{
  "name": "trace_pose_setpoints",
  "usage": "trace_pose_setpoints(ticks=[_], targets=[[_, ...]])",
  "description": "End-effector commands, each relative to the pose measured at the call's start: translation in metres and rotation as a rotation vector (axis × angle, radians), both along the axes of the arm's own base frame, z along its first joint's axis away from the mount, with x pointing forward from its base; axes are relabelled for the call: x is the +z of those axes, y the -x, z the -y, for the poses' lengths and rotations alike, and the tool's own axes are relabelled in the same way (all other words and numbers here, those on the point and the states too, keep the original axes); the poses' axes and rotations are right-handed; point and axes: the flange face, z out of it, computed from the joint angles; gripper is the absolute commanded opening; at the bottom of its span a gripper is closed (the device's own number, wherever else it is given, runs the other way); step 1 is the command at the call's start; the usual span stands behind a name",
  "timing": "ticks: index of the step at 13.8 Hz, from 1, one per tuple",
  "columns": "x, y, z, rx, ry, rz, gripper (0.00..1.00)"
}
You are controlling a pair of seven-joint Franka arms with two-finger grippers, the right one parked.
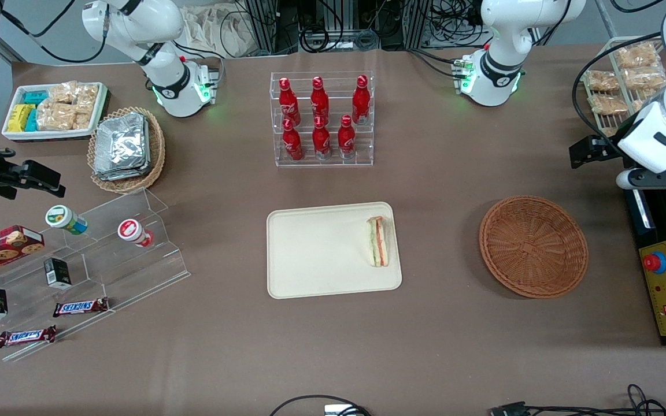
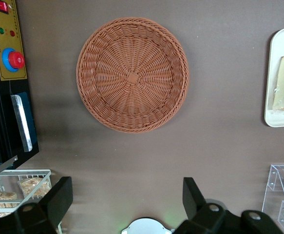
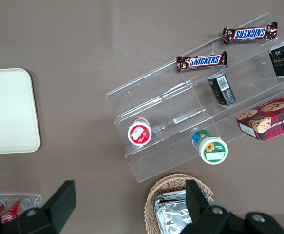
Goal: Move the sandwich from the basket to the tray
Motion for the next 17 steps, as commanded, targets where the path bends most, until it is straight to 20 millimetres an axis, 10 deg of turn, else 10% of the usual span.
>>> trace_pose_setpoints(ticks=[1,17], targets=[[0.0025,0.0,-0.0002,-0.009,0.013,0.0,1.0],[0.0017,0.0024,-0.0053,0.001,0.012,-0.014,1.0]])
